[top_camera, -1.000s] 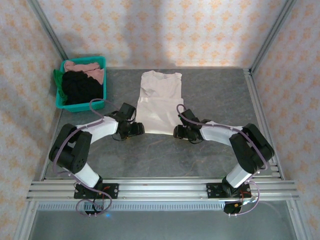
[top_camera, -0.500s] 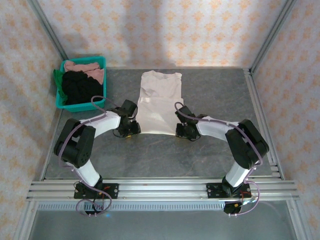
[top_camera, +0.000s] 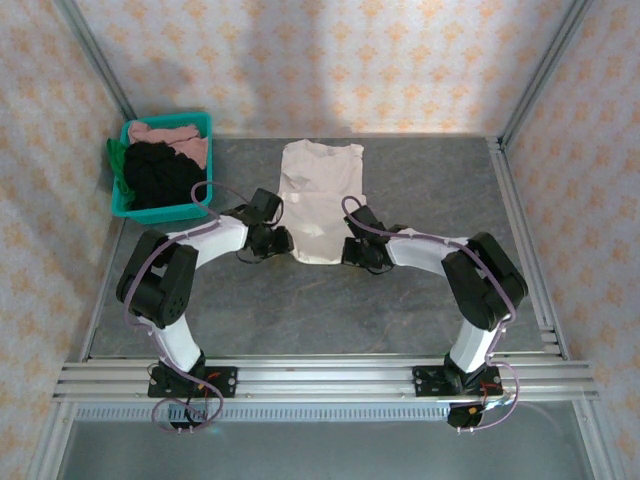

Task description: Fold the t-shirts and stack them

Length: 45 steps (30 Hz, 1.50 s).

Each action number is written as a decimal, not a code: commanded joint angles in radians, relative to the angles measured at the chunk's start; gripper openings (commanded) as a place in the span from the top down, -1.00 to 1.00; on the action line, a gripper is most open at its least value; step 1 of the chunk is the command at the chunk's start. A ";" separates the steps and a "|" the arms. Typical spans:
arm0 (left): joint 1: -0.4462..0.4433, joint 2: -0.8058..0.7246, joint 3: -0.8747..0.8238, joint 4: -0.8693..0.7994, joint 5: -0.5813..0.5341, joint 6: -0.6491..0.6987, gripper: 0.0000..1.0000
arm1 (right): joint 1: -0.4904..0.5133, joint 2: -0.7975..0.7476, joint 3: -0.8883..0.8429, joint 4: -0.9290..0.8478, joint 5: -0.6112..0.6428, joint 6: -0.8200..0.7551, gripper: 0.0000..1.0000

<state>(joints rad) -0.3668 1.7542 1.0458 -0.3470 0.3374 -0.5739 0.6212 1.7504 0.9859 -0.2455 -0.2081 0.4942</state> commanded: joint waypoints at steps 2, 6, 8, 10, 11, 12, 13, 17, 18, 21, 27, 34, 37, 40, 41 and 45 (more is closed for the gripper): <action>-0.004 -0.021 0.000 0.037 -0.011 0.017 0.30 | 0.007 -0.025 0.017 0.009 0.031 -0.011 0.97; -0.001 -0.025 -0.011 0.020 -0.027 0.020 0.51 | 0.006 -0.050 0.007 -0.010 0.054 -0.014 0.99; 0.002 -0.048 -0.024 0.010 -0.048 0.019 0.58 | 0.006 -0.069 0.001 -0.022 0.065 -0.018 1.00; 0.006 -0.074 -0.039 -0.002 -0.075 0.018 0.61 | 0.006 -0.092 -0.008 -0.032 0.077 -0.026 1.00; 0.007 -0.088 -0.045 -0.003 -0.079 0.019 0.66 | 0.006 -0.106 -0.016 -0.035 0.086 -0.026 1.00; 0.007 -0.099 -0.051 -0.007 -0.082 0.018 0.73 | 0.006 -0.116 -0.023 -0.038 0.091 -0.028 1.00; 0.007 -0.107 -0.054 -0.010 -0.082 0.016 0.77 | 0.005 -0.125 -0.026 -0.040 0.092 -0.033 1.00; 0.005 -0.166 -0.084 -0.032 -0.090 0.013 1.00 | 0.005 -0.175 -0.035 -0.080 0.099 -0.039 1.00; 0.000 -0.192 -0.096 -0.043 -0.099 0.014 1.00 | 0.006 -0.198 -0.045 -0.088 0.100 -0.037 1.00; -0.022 -0.272 -0.134 -0.085 -0.131 0.014 1.00 | 0.006 -0.289 -0.088 -0.117 0.099 -0.025 1.00; -0.107 -0.441 -0.194 -0.159 -0.165 -0.022 1.00 | 0.030 -0.469 -0.159 -0.186 0.041 0.005 1.00; -0.211 -0.595 -0.062 -0.263 -0.258 -0.076 1.00 | 0.041 -0.609 -0.017 -0.346 0.001 0.002 1.00; -0.210 -0.613 -0.003 -0.291 -0.323 -0.073 1.00 | 0.041 -0.609 0.060 -0.360 0.058 -0.009 1.00; -0.209 -0.598 0.052 -0.290 -0.375 -0.059 1.00 | 0.030 -0.560 0.147 -0.384 0.080 -0.025 1.00; -0.202 -0.581 0.074 -0.294 -0.392 -0.055 1.00 | 0.021 -0.528 0.171 -0.382 0.096 -0.029 1.00; -0.141 -0.490 0.150 -0.266 -0.393 -0.051 1.00 | -0.039 -0.410 0.269 -0.359 0.073 -0.054 1.00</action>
<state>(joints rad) -0.5472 1.2102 1.1442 -0.6018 0.0120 -0.6289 0.6117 1.2705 1.2045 -0.5846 -0.1677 0.4702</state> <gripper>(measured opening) 0.043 0.041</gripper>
